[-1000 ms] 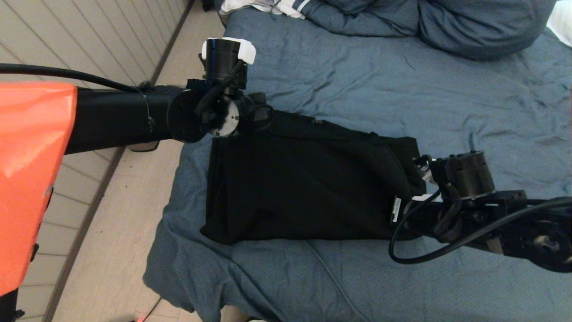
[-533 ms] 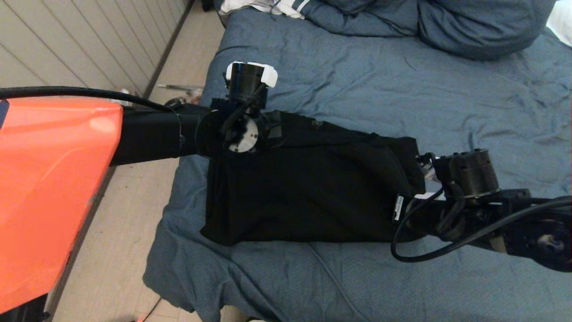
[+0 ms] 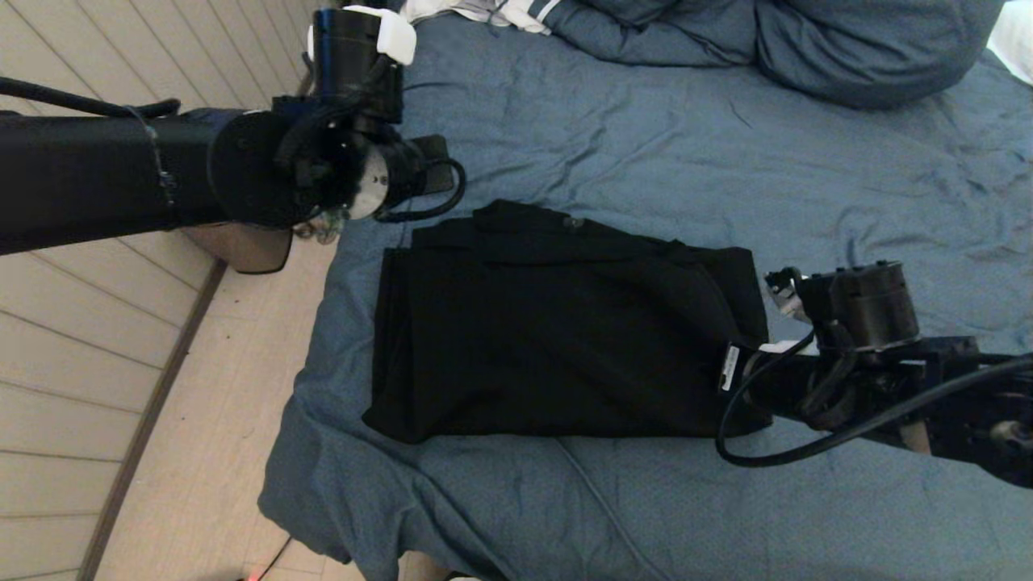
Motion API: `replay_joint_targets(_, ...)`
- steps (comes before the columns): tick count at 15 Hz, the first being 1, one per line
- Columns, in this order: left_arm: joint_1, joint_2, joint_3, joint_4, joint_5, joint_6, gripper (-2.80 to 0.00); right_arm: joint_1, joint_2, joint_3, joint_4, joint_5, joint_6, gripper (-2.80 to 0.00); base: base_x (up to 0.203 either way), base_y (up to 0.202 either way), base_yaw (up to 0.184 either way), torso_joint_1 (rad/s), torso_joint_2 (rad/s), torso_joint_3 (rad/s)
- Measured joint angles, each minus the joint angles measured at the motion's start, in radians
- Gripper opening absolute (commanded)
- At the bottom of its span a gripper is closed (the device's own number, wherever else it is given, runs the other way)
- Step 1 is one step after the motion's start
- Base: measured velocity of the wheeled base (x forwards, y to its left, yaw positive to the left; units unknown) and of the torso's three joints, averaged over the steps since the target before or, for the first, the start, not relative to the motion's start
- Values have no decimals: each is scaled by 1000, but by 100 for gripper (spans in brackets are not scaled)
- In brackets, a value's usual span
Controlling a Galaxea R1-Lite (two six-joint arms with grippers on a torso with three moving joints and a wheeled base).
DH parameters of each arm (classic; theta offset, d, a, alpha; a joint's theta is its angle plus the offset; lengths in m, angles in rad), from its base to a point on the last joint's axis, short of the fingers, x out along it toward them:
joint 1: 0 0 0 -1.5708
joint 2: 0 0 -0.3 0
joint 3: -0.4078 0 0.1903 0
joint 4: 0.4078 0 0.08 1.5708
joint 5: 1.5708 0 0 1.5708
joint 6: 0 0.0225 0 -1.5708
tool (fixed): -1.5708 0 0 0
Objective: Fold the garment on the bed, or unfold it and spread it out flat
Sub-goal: Fold the black sweatshirt
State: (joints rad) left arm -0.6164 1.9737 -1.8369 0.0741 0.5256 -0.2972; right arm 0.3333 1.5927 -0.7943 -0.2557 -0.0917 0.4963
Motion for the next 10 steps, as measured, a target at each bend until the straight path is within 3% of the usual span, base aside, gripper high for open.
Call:
replay_joint_targets(2,37,-74,186,22,-51,-51,0,-33,-25,-8,1,6,-18,-280,0,0,0,0,0,0)
replay_joint_targets(5,129,-198,567,-17,-231,-127,0,-105,-32,-36,1,33,-78,-280,0,0,0,0,0,0)
replay_joint_targets(7,189,-257,788,-133,-360,-153,0,-160,-2,-68,1,36,-107,-280,0,0,0,0,0,0)
replay_joint_targets(9,234,-295,920,-278,-442,-168,0,-215,39,-93,2,39,-113,-280,0,0,0,0,0,0)
replay_joint_targets(10,260,-309,955,-331,-463,-171,-280,-239,59,-105,2,41,-116,-280,0,0,0,0,0,0)
